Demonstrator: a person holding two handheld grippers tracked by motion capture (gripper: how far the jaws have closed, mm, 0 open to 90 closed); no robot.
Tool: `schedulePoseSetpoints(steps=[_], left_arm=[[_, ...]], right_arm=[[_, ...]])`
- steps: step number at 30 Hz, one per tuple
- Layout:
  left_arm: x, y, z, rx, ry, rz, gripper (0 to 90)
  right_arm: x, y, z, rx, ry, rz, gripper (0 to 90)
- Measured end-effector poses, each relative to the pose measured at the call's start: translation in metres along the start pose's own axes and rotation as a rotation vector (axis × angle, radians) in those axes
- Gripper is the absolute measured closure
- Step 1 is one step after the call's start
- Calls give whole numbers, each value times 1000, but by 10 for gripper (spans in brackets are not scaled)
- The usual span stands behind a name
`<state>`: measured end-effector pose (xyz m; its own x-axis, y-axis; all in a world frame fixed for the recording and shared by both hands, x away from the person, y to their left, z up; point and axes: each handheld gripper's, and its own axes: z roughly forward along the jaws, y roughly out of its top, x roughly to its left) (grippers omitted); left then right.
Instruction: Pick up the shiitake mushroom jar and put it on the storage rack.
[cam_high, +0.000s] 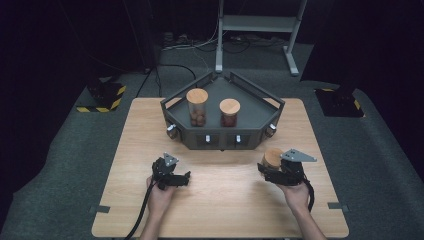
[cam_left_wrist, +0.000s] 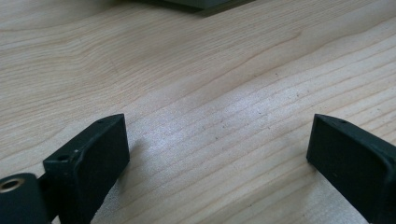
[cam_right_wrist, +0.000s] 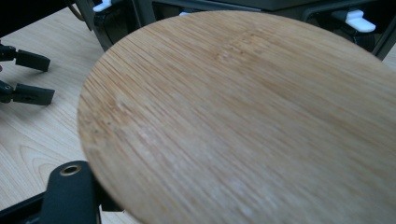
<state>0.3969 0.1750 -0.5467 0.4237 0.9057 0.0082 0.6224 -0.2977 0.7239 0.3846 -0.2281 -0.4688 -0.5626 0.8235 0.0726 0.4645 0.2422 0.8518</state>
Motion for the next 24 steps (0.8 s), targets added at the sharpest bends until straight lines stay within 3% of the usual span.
schedulePoseSetpoints(steps=[24], left_arm=[[0, 0, 0, 0, 0, 0, 58]], right_arm=[[-2, 12, 2, -3, 5, 6, 251]])
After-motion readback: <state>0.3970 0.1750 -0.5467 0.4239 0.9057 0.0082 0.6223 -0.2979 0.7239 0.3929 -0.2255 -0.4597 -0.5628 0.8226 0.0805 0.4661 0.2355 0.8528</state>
